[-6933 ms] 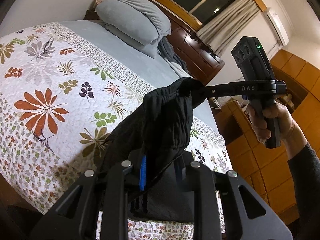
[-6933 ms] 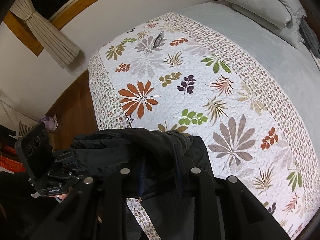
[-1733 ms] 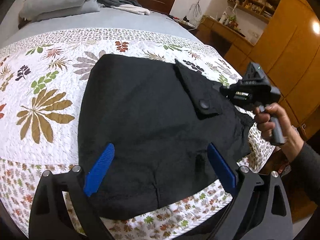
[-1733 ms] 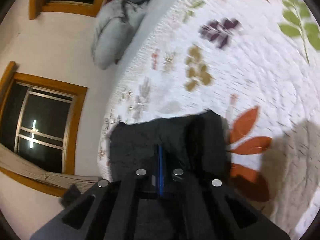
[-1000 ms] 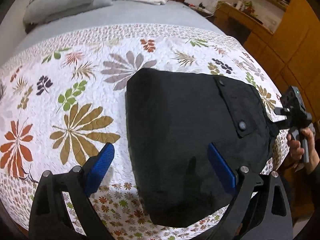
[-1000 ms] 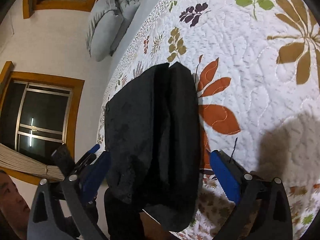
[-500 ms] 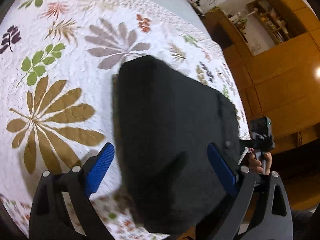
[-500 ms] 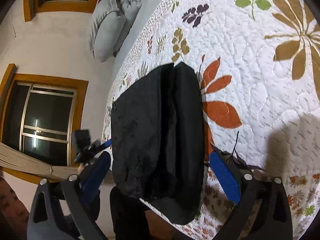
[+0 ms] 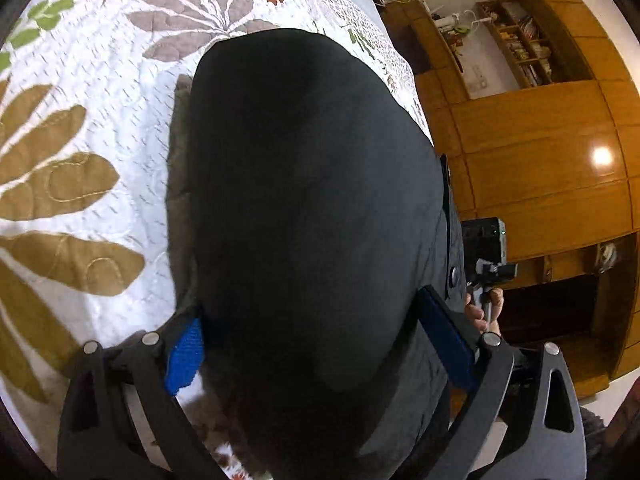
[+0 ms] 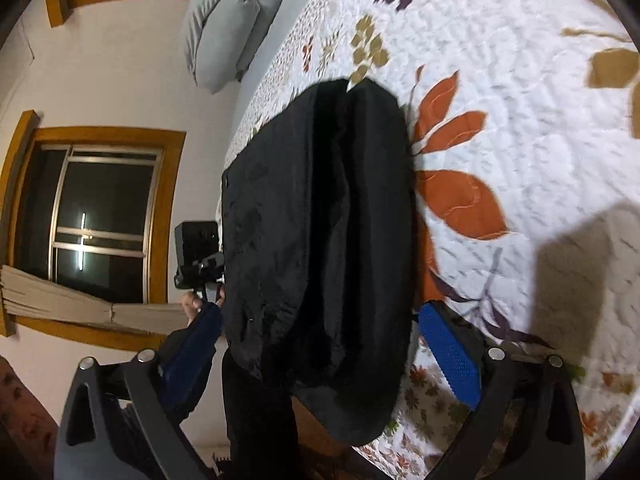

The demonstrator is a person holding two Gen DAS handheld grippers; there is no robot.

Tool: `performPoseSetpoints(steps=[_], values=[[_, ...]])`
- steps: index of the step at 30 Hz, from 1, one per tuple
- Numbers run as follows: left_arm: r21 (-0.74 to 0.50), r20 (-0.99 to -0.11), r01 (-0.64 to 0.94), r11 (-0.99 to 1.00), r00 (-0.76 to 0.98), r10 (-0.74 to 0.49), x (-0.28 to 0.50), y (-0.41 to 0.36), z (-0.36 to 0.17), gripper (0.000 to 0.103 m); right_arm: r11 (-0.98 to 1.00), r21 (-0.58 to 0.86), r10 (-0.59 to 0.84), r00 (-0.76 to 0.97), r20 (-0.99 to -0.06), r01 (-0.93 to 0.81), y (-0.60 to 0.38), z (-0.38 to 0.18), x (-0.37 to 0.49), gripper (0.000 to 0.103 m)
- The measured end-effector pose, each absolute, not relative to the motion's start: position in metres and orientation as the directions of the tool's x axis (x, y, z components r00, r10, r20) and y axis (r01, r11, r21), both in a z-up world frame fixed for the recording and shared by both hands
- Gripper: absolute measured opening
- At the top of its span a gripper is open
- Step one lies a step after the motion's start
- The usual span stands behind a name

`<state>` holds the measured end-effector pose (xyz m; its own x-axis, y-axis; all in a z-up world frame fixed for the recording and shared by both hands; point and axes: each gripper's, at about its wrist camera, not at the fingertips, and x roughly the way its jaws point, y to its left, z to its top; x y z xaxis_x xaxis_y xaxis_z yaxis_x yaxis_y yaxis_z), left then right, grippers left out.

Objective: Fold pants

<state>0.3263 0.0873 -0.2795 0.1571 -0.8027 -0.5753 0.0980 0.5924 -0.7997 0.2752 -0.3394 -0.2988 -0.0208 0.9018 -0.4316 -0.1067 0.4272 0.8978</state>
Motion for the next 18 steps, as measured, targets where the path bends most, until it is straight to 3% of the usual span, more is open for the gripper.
performPoseSetpoints(steps=[4,6,7,8,9,11,18], values=[[-0.788,-0.590,0.093,0.608,0.167,-0.790,0.325,0.079,-0.278,0.096,0.426,0.897,0.899,-0.057,-0.434,-0.120,-0.322,-0.302,0.279,0.100],[-0.777,-0.609,0.068,0.626,0.171,-0.775,0.324,0.076,-0.277,0.080,0.417,0.899,0.903,-0.048,-0.426,-0.134,-0.317,-0.302,0.280,0.097],[-0.779,-0.611,0.049,0.626,0.167,-0.774,0.324,0.077,-0.277,0.067,0.408,0.900,0.907,-0.043,-0.418,-0.152,-0.315,-0.300,0.280,0.093],[-0.789,-0.602,0.030,0.614,0.163,-0.782,0.324,0.078,-0.275,0.056,0.397,0.903,0.913,-0.036,-0.407,-0.166,-0.313,-0.297,0.280,0.080],[-0.790,-0.601,0.025,0.613,0.167,-0.782,0.320,0.081,-0.273,0.052,0.384,0.908,0.919,-0.031,-0.394,-0.165,-0.314,-0.296,0.280,0.064],[-0.789,-0.600,0.024,0.614,0.186,-0.778,0.319,0.082,-0.266,0.043,0.367,0.915,0.927,-0.020,-0.375,-0.166,-0.315,-0.295,0.281,0.053],[-0.792,-0.586,0.031,0.610,0.242,-0.773,0.328,0.103,-0.240,0.032,0.324,0.917,0.941,-0.025,-0.339,-0.235,-0.290,-0.263,0.293,0.047]])
